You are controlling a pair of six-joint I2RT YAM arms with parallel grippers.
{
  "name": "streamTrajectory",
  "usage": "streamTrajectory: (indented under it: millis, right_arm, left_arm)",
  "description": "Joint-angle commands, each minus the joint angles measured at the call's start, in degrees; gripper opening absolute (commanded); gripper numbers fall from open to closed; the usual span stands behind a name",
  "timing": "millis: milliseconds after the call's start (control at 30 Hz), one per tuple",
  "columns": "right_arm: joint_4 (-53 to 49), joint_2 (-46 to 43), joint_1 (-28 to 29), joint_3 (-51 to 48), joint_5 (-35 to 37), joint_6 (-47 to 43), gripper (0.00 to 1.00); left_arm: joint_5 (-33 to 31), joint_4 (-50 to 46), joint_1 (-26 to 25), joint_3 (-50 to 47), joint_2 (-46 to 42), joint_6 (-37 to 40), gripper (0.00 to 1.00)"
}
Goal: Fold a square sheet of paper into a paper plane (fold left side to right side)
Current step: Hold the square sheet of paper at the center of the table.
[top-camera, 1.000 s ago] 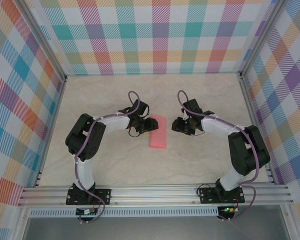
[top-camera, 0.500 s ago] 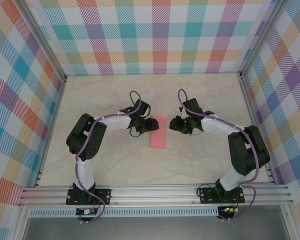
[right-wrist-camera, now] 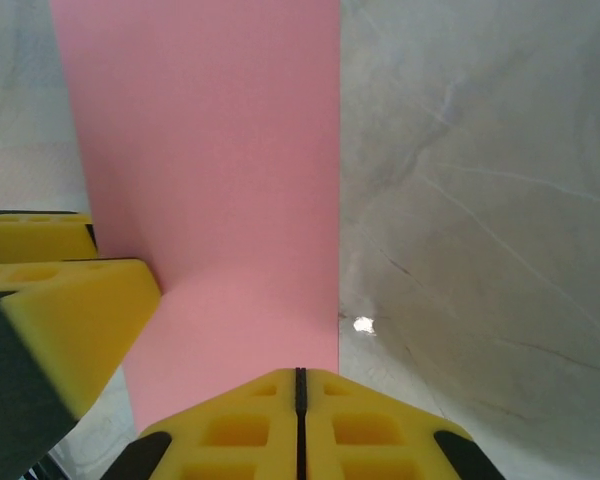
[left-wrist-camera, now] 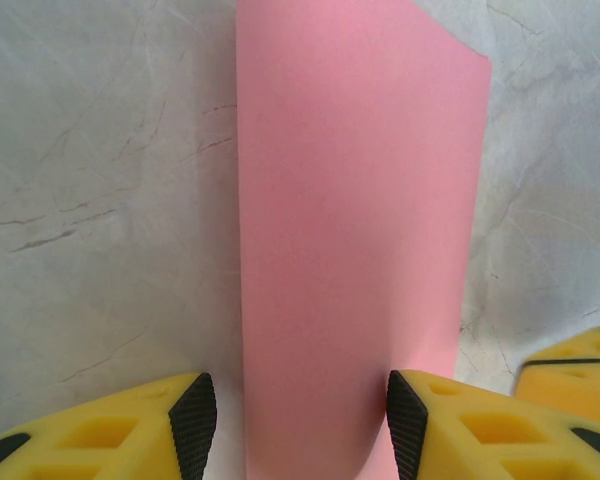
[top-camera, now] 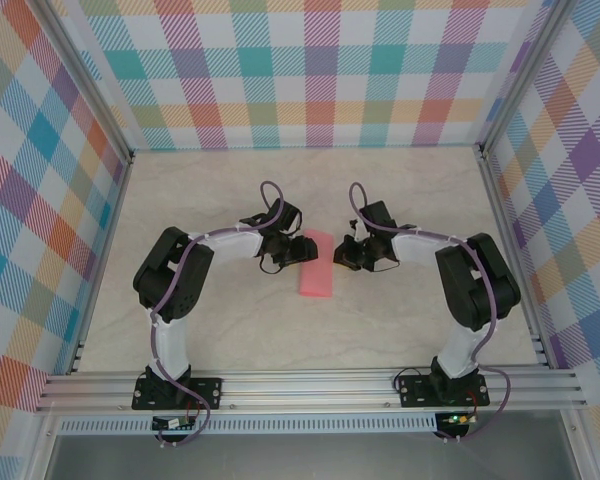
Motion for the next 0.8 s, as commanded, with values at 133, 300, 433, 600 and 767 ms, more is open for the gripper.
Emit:
streamTrajectory:
  millis: [133,300,433,600,767]
  right_arm:
    - [1.5,4.1,1.1,3.9,-2.8,0.1,0.08]
    - [-0.2,5.7,1.3,4.9,-1.7,-0.6,0.08]
    - [-3.3,6.6,1.4,5.2,0.3,-1.5,0.08]
    - [-6.6,7.8,1.3,5.4,2.4,-3.1,0.08]
    - [-7.6,8.5,1.3,5.2,3.4,-3.6,0.08]
  left_arm:
    - [0.0,-0.7,-1.8,0.0,3.3,0.8,0.52]
    - [0.0,-0.8,-1.9,0.0,3.3,0.8,0.52]
    - [-0.1,-1.0,-1.9,-0.1,2.4,0.9,0.52]
    - [-2.2,-2.0,-1.7,-0.2,-1.4,1.8,0.56]
    - [-4.2,-6.3,-0.7,-0.2,-7.3,2.9,0.6]
